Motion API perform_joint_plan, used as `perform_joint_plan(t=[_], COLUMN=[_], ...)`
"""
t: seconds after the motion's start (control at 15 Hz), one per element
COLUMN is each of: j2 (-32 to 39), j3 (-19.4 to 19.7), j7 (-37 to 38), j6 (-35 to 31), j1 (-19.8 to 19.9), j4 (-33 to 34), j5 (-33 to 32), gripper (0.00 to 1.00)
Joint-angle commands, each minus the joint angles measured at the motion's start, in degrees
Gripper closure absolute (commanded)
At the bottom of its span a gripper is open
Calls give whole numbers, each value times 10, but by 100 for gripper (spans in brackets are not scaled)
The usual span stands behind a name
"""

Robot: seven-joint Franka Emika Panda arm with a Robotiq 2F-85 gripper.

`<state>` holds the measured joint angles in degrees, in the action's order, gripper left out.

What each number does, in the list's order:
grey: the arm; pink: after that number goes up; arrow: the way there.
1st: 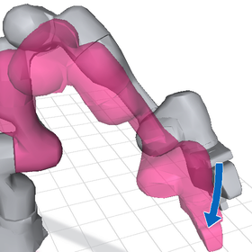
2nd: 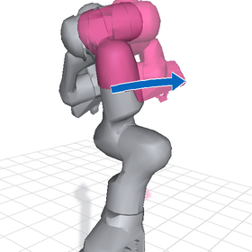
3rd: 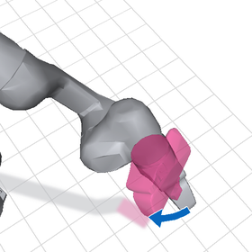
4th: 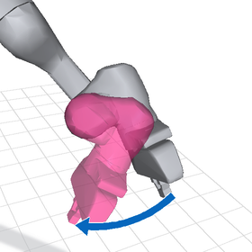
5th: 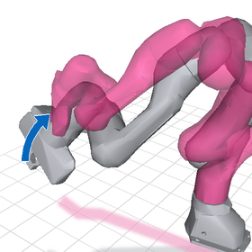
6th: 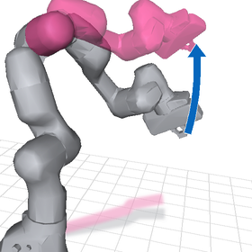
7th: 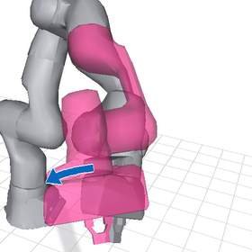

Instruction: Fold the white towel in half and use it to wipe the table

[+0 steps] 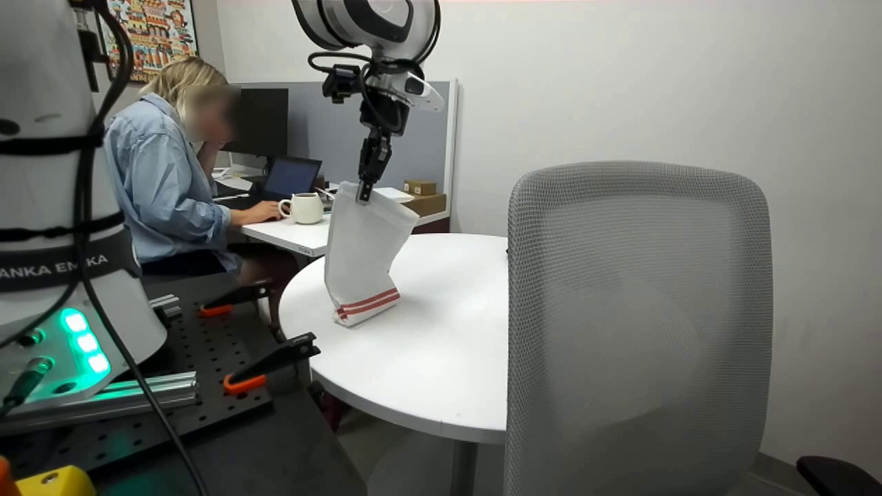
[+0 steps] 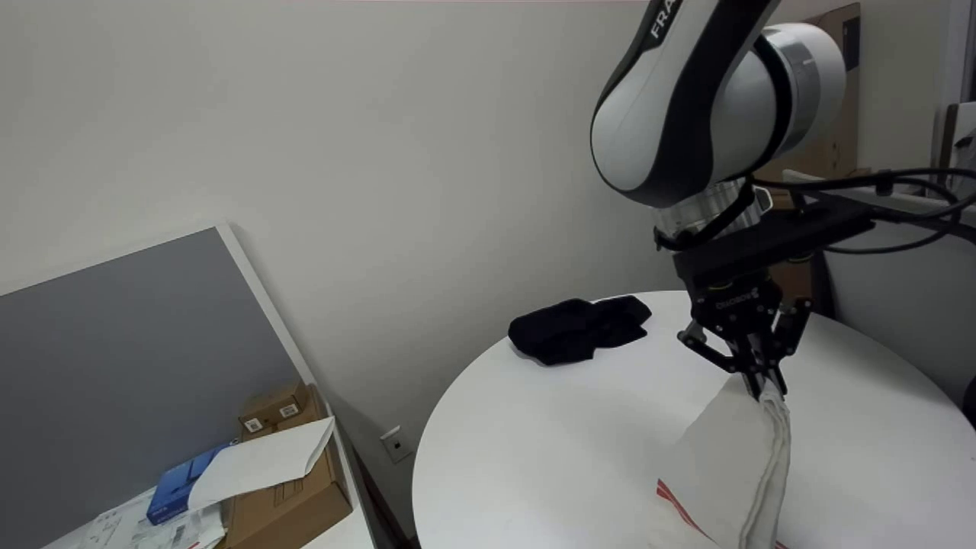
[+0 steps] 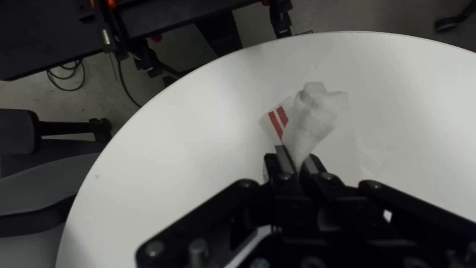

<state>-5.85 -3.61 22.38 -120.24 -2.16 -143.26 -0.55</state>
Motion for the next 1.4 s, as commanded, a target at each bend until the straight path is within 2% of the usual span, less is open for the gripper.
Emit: perform_joint_plan(t=[0.0, 0.2, 0.33, 0.4, 0.6, 0.8, 1.07, 1.33], j2=[37, 55, 70, 86, 145, 219, 292, 320], j3=[3, 5, 7, 11, 23, 33, 26, -1], j7=[-18, -19, -14, 11, 66, 118, 77, -1], j6=[19, 14, 5, -3, -71, -134, -142, -132], j1=[7, 7, 8, 9, 7, -14, -44, -64], j4=[25, 26, 28, 35, 71, 128, 186, 188], j5=[-37, -69, -123, -162, -230, -284, -232, -156], gripper=[93, 93, 93, 92, 92, 93, 93, 94])
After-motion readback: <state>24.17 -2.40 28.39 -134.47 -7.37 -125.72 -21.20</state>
